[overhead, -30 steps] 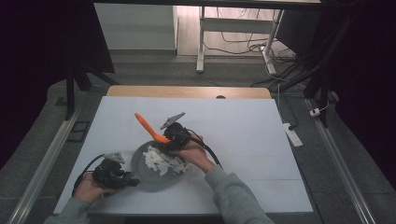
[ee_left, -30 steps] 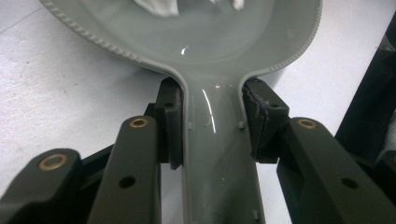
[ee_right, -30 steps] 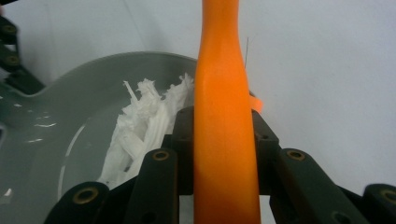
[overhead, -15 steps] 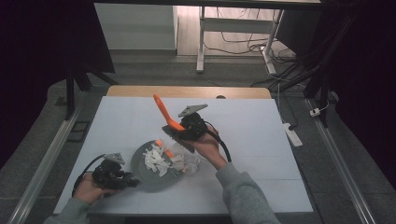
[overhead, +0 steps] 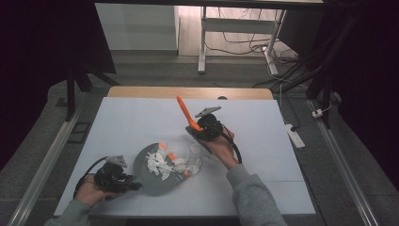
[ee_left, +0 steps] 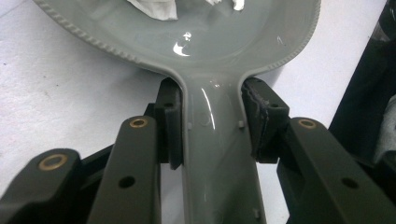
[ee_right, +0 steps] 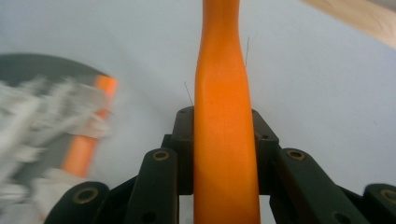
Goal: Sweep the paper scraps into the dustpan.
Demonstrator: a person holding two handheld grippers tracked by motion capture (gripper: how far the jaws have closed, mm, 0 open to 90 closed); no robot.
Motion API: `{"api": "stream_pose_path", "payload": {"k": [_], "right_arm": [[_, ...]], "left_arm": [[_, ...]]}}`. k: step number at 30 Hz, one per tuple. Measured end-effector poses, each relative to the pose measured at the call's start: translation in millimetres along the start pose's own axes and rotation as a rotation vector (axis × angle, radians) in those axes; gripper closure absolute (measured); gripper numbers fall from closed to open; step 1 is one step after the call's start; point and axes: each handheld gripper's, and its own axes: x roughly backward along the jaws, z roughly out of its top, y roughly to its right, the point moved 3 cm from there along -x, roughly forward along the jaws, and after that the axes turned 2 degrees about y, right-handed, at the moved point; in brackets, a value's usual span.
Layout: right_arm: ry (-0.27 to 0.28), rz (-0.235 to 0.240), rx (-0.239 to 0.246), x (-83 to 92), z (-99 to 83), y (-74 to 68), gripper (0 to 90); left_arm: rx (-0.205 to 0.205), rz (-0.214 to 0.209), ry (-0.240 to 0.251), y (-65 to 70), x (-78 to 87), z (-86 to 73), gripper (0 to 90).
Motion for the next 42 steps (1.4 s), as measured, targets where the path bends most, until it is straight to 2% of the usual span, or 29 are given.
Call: {"api": "stream_pose_path", "payload": {"k": [1, 5, 9, 16, 26, 29, 31, 34, 37, 39, 40, 42], "right_arm": [[-0.031, -0.023, -0.020, -5.4, -5.0, 6.2, 70.3], [-0.055, -0.034, -0.051, -8.9, -10.1, 11.2, 70.3], [-0.077, -0.026, -0.054, -7.9, -11.4, 9.7, 70.3], [-0.100, -0.009, -0.077, -6.0, -15.3, 2.0, 70.4], [-0.089, 0.040, -0.054, -6.6, -16.4, -35.0, 70.3], [-0.086, 0.066, -0.063, -7.9, -15.5, -42.7, 70.3], [-0.084, 0.090, -0.047, -10.0, -13.9, -56.2, 70.3], [-0.072, 0.133, -0.054, -11.7, -11.7, -68.3, 70.3], [-0.067, 0.146, -0.049, -13.0, -10.3, -75.1, 70.3], [-0.050, 0.160, -0.041, -14.1, -5.9, -86.2, 70.3], [-0.050, 0.160, -0.041, -14.1, -5.9, -86.2, 70.3], [-0.033, 0.201, -0.047, -13.9, -0.8, -95.7, 70.3]], "left_arm": [[-0.001, -0.002, 0.001, 0.0, 0.2, 0.0, 61.8], [-0.003, -0.007, 0.000, 0.9, 0.7, -0.2, 61.7], [-0.024, -0.025, -0.014, 5.7, -1.4, 0.8, 61.8], [-0.026, -0.027, -0.015, 7.0, -2.7, 1.7, 61.7], [-0.033, -0.032, -0.017, 12.8, -7.5, 4.8, 61.8], [-0.032, -0.031, -0.017, 13.4, -8.5, 5.5, 61.8], [-0.030, -0.030, -0.014, 14.5, -9.2, 6.2, 61.8], [-0.025, -0.030, -0.013, 16.0, -10.5, 7.2, 61.8], [-0.027, -0.030, -0.017, 17.0, -11.7, 7.6, 61.7], [-0.026, -0.030, -0.015, 16.9, -11.6, 7.6, 61.8], [-0.025, -0.030, -0.014, 16.9, -11.6, 7.6, 61.8], [-0.025, -0.032, -0.015, 17.1, -12.0, 7.8, 61.8]]}}
